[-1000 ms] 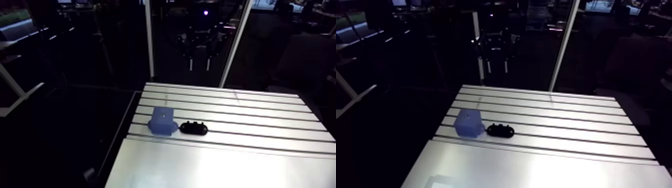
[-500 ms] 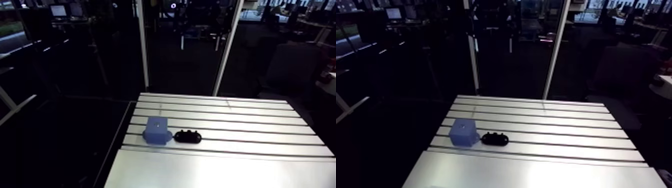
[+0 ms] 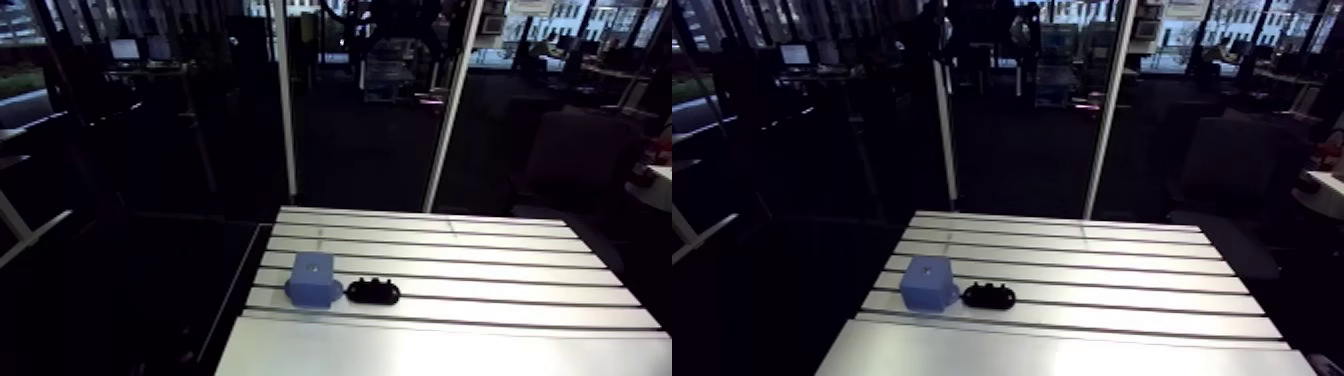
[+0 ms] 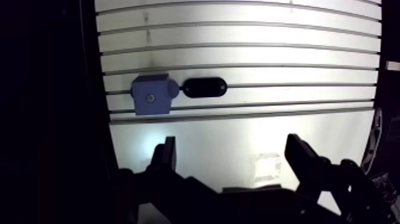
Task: Pick up the M10 bolt and insert it into the hex recess until seated.
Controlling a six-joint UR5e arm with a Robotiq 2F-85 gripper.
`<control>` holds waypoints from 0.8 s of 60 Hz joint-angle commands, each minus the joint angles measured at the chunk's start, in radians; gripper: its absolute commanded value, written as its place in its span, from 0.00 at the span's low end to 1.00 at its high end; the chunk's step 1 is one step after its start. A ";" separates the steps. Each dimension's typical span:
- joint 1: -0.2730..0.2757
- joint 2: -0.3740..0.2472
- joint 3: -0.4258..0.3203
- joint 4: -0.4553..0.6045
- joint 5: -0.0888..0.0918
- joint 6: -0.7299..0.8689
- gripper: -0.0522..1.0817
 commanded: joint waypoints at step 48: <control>0.001 -0.046 0.075 -0.001 -0.013 -0.022 0.06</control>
